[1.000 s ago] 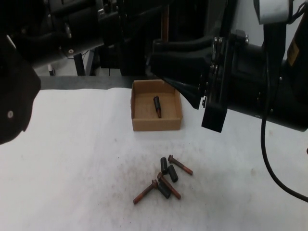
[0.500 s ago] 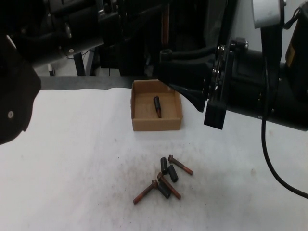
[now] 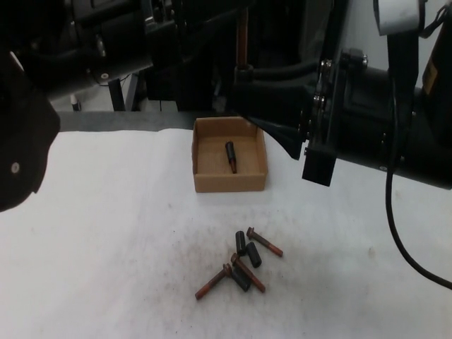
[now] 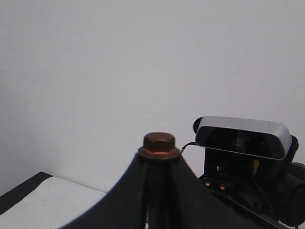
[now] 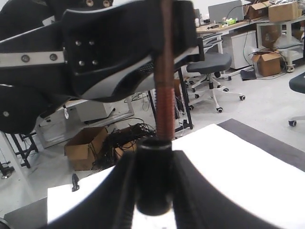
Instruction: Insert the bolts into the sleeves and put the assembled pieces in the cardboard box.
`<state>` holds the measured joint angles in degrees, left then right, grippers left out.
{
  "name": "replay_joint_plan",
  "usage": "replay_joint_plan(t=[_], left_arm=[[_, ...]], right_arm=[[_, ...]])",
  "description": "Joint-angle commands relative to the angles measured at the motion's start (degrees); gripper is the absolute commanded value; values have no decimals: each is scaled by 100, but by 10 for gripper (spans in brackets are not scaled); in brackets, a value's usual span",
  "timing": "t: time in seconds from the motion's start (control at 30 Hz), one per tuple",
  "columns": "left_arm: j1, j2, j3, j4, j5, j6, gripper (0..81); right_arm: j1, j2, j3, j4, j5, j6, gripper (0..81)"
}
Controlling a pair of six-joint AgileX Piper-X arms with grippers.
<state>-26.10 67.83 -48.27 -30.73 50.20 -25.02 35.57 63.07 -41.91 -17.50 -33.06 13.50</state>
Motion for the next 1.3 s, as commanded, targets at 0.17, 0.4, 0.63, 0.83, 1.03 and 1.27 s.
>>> replay_joint_plan(t=[0.17,0.4,0.63,0.83,1.03,1.27], left_arm=[[-8,-26,-21,49,-3,61,2],[-21,-26,-21,47,-3,-30,2],[-21,-26,-21,47,-3,-30,2],[-21,-26,-21,47,-3,-30,2],[-21,-16,-21,47,-3,-28,2],[-21,89,-21,47,-3,-120,2]], right_arm=[[-17,-50,-68,-127,-74,23,8],[-17,-50,-68,-117,22,23,8],[-17,-37,-68,-72,188,23,8],[-17,-38,-68,-72,188,109,8],[-17,-38,-68,-72,177,108,8],[-17,-38,-68,-72,124,242,8]])
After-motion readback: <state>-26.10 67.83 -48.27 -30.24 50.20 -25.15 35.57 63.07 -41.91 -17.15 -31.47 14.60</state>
